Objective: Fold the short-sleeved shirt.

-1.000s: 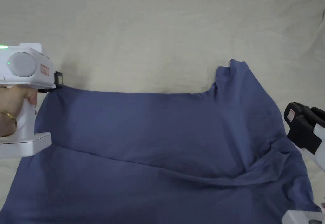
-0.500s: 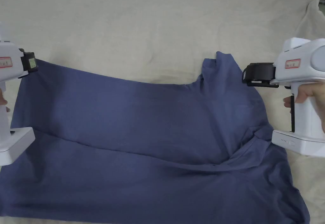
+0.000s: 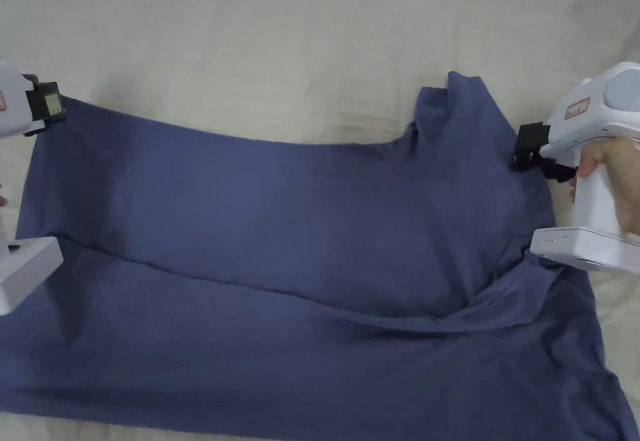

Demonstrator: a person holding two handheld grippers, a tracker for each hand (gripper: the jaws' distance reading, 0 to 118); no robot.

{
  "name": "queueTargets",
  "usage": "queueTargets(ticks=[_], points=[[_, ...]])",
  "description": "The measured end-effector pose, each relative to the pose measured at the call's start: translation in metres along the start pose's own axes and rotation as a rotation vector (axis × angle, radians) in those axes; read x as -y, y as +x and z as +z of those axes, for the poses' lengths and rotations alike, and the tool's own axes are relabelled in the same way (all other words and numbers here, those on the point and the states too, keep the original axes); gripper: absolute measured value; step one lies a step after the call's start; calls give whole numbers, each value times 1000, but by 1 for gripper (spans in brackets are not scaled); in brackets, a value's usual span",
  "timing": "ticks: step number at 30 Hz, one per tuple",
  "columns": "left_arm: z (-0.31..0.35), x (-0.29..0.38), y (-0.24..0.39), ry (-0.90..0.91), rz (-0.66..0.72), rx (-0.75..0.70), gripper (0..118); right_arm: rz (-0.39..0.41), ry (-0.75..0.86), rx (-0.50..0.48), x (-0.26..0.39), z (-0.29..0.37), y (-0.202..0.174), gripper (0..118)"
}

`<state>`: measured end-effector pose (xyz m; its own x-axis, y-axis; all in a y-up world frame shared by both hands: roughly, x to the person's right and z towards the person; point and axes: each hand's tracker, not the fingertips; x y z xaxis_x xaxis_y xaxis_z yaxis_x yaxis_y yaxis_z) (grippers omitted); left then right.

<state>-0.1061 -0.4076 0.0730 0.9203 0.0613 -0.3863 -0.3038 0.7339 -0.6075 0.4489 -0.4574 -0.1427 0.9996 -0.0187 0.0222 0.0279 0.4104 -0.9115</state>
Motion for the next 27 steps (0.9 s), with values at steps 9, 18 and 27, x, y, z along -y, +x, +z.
queueTargets(ticks=[9,18,27], points=[[2,0,-7,-32,-4,-22,0,57,49,0,2,25,3,1],[45,-15,-21,13,56,21,0,129,252,-104,35,149,14,0],[132,22,-22,50,99,49,0,110,353,-146,116,247,55,0]])
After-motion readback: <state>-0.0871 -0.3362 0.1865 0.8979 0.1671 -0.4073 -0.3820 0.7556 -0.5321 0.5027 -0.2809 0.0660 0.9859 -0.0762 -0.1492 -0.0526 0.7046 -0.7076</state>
